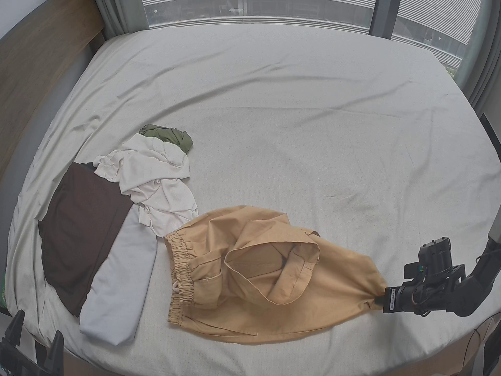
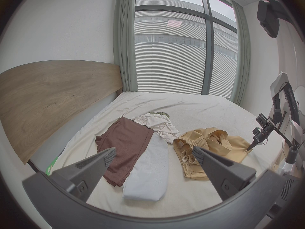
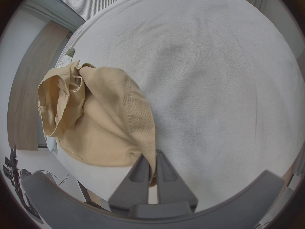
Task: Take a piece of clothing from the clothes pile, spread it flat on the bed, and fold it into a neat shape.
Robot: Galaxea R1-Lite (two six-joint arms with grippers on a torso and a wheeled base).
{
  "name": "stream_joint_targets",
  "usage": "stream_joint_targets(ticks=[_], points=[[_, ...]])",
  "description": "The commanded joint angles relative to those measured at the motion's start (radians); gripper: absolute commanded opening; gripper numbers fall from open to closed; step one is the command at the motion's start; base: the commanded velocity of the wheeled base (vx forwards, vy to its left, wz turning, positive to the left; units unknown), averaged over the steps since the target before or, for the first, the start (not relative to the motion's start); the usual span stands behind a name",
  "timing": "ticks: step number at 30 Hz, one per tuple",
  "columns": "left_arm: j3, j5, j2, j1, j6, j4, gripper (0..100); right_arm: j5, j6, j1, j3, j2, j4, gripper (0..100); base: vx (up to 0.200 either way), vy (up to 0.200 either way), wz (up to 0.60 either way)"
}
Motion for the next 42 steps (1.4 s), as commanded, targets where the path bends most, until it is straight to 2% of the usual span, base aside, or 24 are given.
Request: stream_joint_targets(ticks=[1,37,38,42], points=[[0.018,0.000,-0.016,0.000,0.001,0.000,100,0.001,-0.005,-0.032,0.007,-0.013,-0.001,0,0.000,0.000,0.00],[0.018,0.000,-0.016,0.000,0.001,0.000,100,0.001,-0.010,-0.056,0.023,-0.008,-0.001,0,0.000,0.000,0.00],[0.018,0.000,-0.016,0.000,0.001,0.000,100,0.005,-0.007,-0.052,0.023,-0.008,-0.002,100,0.000,0.000,0.00],[0.018,0.000,-0.016,0.000,0.001,0.000,100,0.048,-0.005,-0.038,0.047,-0.026,-0.063,100,0.000,0.000,0.00]])
